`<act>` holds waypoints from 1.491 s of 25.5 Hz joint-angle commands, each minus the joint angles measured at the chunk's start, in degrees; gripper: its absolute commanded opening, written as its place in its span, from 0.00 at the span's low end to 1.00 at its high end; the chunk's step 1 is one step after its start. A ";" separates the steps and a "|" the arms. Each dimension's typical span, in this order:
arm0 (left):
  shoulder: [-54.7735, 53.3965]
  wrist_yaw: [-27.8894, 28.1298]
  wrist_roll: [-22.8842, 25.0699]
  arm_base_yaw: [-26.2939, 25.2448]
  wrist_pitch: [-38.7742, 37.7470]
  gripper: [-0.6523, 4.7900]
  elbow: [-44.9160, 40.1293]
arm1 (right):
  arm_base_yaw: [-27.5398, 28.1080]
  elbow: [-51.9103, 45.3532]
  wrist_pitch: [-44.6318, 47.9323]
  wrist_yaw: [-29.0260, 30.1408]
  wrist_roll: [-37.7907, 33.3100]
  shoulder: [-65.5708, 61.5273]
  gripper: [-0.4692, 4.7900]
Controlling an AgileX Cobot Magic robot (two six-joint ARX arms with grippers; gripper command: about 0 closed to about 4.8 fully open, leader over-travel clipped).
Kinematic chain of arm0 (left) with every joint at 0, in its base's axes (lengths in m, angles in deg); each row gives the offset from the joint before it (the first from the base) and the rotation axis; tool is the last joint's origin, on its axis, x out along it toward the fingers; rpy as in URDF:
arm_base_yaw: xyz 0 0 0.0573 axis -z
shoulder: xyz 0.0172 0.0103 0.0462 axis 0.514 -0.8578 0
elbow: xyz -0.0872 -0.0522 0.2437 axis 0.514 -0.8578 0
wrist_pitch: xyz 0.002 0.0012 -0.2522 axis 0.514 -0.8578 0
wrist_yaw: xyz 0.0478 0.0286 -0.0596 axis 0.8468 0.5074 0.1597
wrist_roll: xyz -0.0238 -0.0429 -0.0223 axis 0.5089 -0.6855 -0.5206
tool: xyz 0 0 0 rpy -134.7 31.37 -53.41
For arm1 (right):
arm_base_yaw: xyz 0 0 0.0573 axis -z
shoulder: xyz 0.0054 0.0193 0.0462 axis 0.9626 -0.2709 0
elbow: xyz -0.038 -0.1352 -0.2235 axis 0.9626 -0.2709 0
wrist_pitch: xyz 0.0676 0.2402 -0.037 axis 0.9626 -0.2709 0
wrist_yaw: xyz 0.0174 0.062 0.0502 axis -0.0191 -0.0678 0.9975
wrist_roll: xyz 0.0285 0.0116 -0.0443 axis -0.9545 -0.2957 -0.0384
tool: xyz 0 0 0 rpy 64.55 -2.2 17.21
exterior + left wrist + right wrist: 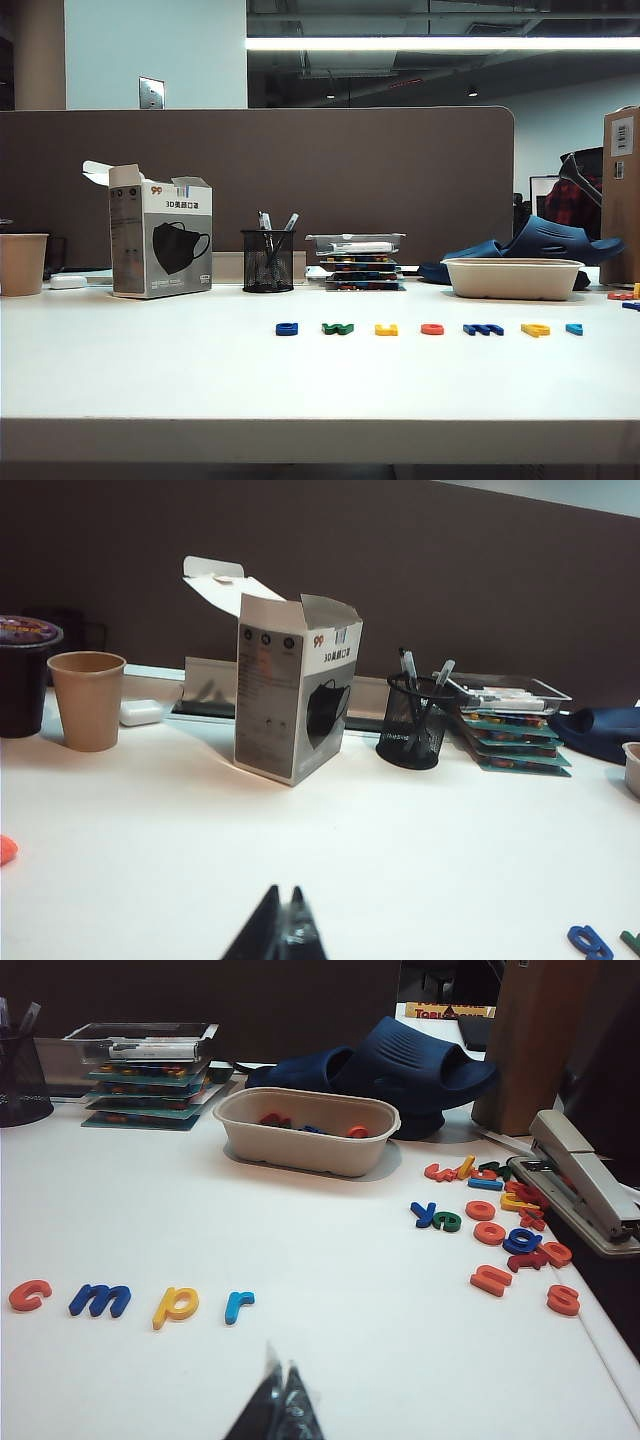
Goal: Select the appropriate letters from the row of letter magnets placed on the table to arrange into the word "cup".
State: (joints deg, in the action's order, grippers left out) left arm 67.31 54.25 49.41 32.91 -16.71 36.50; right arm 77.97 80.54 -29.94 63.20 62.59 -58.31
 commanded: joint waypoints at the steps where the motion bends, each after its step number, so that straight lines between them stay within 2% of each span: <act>1: 0.00 -2.84 0.02 0.02 -2.97 0.11 2.29 | 0.04 -0.37 0.90 -0.11 -0.11 0.59 0.10; 3: -0.02 -3.72 0.02 0.02 -5.77 0.11 4.37 | 0.04 -0.37 0.94 -0.09 -0.13 0.59 0.10; 11: -0.44 -6.49 0.00 0.02 -22.67 0.11 21.22 | 0.04 -0.37 0.92 -0.11 -0.13 0.59 0.10; 14: -4.28 -6.86 0.02 0.02 -29.18 0.11 30.69 | 0.04 -0.37 0.94 -0.09 -0.11 0.59 0.10; 17: -13.35 -9.14 -0.39 0.02 -33.66 0.11 42.03 | 0.04 -0.37 0.94 -0.11 -0.13 0.59 0.10; 18: -17.94 -12.04 -2.40 0.02 -35.43 0.11 47.41 | 0.02 -0.37 0.94 -0.09 -0.13 0.59 0.10; 21: -24.74 -15.76 -5.42 0.02 -40.41 0.11 56.24 | 0.04 -0.37 0.94 -0.09 -0.11 0.59 0.10; 26: -36.00 -21.29 -7.15 0.02 -53.37 0.11 72.87 | 0.04 -0.37 0.92 -0.11 -0.11 0.59 0.10; 28: -42.45 -23.67 -10.21 0.33 -62.36 0.11 84.21 | 0.04 -0.37 0.90 -0.11 -0.11 0.59 0.09; 31: -46.29 -24.59 -14.45 4.00 -66.53 0.11 91.21 | 0.04 -0.37 0.92 -0.11 -0.13 0.59 0.09; 35: -52.13 -24.17 -19.30 13.66 -73.75 0.11 99.97 | 0.04 -0.37 0.90 -0.11 -0.13 0.59 0.10; 37: -54.47 -21.94 -23.28 18.75 -75.80 0.11 102.31 | 0.04 -0.37 0.90 -0.09 -0.11 0.59 0.09; 38: -55.49 -18.05 -24.92 22.51 -76.63 0.11 102.97 | 0.04 -0.37 0.90 -0.13 -0.13 0.59 0.09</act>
State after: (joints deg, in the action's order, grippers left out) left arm 12.25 32.37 26.83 53.36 -92.65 138.99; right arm 77.99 80.54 -29.94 63.18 62.57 -58.31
